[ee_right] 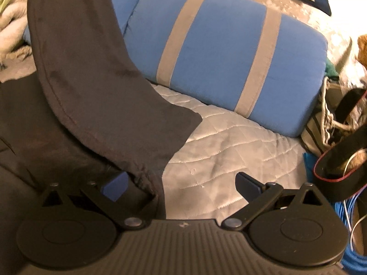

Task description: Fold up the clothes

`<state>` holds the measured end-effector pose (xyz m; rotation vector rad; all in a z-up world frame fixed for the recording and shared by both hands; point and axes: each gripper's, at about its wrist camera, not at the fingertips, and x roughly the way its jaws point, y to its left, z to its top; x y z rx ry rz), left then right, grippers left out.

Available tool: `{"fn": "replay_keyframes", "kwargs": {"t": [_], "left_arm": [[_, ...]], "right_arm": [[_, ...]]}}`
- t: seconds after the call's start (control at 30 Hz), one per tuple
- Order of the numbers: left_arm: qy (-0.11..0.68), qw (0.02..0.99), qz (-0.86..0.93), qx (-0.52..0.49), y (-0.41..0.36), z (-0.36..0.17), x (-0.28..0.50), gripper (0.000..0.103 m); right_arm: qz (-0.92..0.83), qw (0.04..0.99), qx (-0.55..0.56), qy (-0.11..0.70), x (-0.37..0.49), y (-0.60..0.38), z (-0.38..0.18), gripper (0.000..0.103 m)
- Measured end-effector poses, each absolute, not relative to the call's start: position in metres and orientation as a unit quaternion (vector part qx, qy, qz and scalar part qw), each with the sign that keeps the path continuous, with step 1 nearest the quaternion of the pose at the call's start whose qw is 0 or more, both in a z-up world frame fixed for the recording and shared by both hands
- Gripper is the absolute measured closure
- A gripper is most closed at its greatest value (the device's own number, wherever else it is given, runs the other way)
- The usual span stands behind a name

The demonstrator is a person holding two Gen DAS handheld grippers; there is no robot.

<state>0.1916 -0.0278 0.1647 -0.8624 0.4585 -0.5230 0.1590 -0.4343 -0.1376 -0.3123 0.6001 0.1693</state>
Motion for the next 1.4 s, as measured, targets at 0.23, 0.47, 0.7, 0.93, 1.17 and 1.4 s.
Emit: {"fn": "replay_keyframes", "kwargs": {"t": [0.23, 0.47, 0.7, 0.93, 1.17, 1.4], "left_arm": [[0.228, 0.852, -0.24, -0.405, -0.02, 0.162, 0.191, 0.099], [0.235, 0.851, -0.23, -0.41, -0.007, 0.156, 0.191, 0.099], [0.242, 0.847, -0.226, -0.416, -0.002, 0.148, 0.191, 0.099], [0.247, 0.848, -0.228, -0.41, 0.005, 0.147, 0.189, 0.099], [0.253, 0.854, -0.219, -0.398, 0.028, 0.13, 0.182, 0.099], [0.263, 0.861, -0.205, -0.383, 0.052, 0.111, 0.173, 0.099]], "right_arm": [[0.071, 0.929, -0.203, 0.3, 0.167, -0.434, -0.143, 0.007], [0.068, 0.93, -0.197, 0.304, 0.163, -0.449, -0.143, 0.007], [0.115, 0.921, -0.226, 0.297, 0.161, -0.43, -0.145, 0.017], [0.143, 0.907, -0.253, 0.306, 0.167, -0.413, -0.147, 0.041], [0.141, 0.908, -0.224, 0.325, 0.169, -0.42, -0.143, 0.09], [0.114, 0.918, -0.17, 0.34, 0.173, -0.439, -0.141, 0.092]]}}
